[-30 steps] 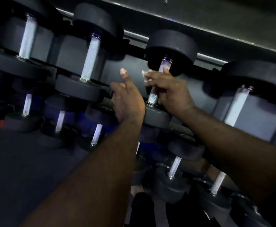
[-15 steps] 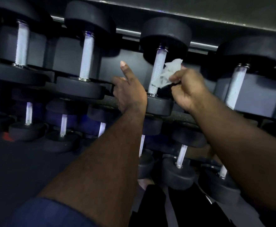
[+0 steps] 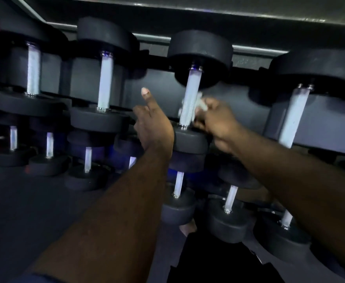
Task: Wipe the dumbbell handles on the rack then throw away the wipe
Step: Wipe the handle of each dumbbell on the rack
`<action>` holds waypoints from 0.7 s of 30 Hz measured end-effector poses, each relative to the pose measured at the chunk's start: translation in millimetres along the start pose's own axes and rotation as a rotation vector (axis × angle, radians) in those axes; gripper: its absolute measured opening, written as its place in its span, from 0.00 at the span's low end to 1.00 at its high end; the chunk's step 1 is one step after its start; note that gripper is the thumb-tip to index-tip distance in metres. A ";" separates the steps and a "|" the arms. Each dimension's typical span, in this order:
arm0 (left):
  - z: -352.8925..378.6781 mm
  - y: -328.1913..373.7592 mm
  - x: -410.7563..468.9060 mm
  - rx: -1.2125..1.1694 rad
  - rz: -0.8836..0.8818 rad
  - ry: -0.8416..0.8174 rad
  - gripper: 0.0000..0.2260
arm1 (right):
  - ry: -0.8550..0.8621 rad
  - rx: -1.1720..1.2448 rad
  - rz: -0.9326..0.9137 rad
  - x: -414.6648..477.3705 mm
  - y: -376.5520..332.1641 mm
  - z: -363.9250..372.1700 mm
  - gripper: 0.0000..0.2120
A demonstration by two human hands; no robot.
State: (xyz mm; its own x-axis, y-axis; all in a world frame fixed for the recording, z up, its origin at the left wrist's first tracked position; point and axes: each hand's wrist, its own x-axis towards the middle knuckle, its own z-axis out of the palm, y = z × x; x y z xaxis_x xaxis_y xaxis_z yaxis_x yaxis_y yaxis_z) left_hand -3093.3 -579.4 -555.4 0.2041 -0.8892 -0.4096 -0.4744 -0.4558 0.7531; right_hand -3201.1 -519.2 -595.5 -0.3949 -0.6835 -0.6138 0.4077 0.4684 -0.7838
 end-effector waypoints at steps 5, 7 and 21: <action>-0.2 0.8 -1.2 -0.005 -0.008 0.004 0.30 | -0.032 0.186 0.019 29.0 -44.1 -7.2 0.17; -0.6 -0.1 0.8 -0.007 -0.014 0.007 0.30 | -0.041 0.412 0.101 38.6 -52.4 -0.3 0.20; 3.6 -6.7 10.5 0.034 0.020 0.023 0.30 | -0.289 -0.097 0.164 8.2 -15.0 -18.8 0.20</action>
State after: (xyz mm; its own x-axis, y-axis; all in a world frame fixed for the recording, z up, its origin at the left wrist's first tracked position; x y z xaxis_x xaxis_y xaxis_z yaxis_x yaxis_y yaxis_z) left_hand -3091.1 -585.6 -566.6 0.2134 -0.8991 -0.3822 -0.5077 -0.4363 0.7429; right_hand -3226.0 -521.3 -590.5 -0.0750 -0.7187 -0.6913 0.3609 0.6267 -0.6907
